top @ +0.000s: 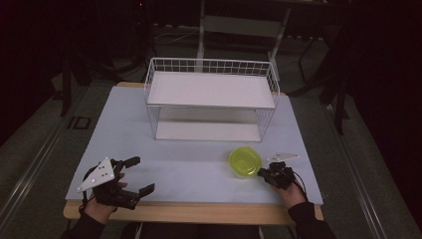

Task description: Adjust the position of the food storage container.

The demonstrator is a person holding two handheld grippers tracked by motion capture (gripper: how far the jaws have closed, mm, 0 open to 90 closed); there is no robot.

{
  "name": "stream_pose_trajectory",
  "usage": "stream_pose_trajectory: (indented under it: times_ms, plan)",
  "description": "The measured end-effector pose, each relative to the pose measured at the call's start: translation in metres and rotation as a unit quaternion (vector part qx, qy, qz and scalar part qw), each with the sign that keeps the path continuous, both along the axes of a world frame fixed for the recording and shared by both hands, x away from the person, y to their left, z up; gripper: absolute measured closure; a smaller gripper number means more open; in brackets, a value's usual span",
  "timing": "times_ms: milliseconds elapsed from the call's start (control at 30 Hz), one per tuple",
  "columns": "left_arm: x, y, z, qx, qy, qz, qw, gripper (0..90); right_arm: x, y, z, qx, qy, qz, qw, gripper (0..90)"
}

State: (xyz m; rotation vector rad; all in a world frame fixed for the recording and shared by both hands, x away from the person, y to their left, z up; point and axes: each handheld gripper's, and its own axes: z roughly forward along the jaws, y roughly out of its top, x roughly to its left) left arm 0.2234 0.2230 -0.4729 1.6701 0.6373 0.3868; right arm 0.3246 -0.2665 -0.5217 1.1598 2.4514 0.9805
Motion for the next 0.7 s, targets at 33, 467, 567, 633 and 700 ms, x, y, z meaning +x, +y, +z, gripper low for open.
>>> stream_pose_trajectory:
  times_ms: [33,467,567,633,700]
  plan:
    - [0.000,0.000,0.000,0.000,0.000,0.000,1.0000,2.1,0.000,0.004,0.000,-0.003,-0.002,0.007,1.0000,89.9]
    - [-0.001,-0.001,0.000,0.002,-0.002,-0.003,1.0000,2.1,0.009,0.019,0.002,-0.010,-0.020,0.008,0.9997,89.9]
    - [-0.001,-0.001,0.000,0.003,-0.002,-0.003,1.0000,2.1,0.013,0.018,0.003,-0.012,-0.024,0.005,0.9996,89.9]
    - [-0.001,-0.001,0.001,0.004,-0.003,-0.003,1.0000,2.1,0.021,0.020,0.002,-0.010,-0.026,-0.002,0.9996,89.9]
    - [-0.001,-0.001,0.001,0.004,-0.002,-0.004,1.0000,2.1,0.026,0.021,0.001,-0.009,-0.024,-0.007,0.9996,89.9]
